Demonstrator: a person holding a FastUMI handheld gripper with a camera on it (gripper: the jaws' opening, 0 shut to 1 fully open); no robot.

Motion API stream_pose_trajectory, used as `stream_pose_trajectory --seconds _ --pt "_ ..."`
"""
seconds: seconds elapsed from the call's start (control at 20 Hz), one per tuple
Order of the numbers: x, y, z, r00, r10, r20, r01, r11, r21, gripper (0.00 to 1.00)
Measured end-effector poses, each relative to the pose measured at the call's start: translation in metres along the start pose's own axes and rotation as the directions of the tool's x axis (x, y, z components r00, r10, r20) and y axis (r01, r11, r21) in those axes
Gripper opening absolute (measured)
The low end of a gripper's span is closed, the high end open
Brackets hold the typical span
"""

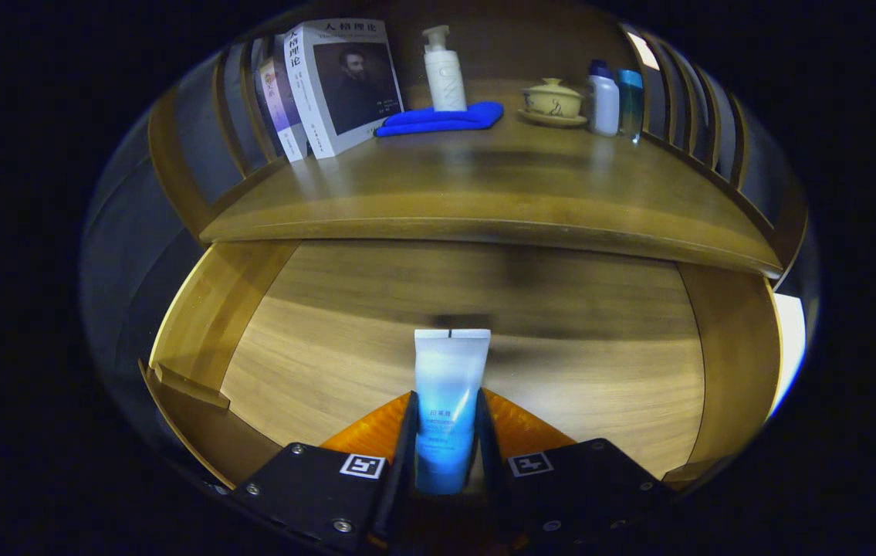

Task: Pull open the drawer, take out the items inside it, and place them on the countertop above the cabinet.

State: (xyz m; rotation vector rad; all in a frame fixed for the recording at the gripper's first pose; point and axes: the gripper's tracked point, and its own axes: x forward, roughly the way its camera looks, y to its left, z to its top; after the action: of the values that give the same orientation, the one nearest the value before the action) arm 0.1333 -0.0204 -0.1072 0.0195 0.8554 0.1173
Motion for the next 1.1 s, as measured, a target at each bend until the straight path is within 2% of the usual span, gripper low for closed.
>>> stream_pose_trajectory --seconds 0.3,0.55,0.8,1.1 --pt "-0.011 0.006 0.022 0.987 0.031 0.159 -0.036 0.999 0.03 0.43" --pt "-0.035 0.017 0.05 0.953 0.073 0.293 -0.075 0.997 -0.007 0.43" --pt "-0.057 0.017 0.07 0.927 0.064 0.37 -0.044 0.997 -0.064 0.43" --pt "-0.07 0.017 0.103 0.908 0.056 0.415 -0.045 0.998 -0.037 0.43"
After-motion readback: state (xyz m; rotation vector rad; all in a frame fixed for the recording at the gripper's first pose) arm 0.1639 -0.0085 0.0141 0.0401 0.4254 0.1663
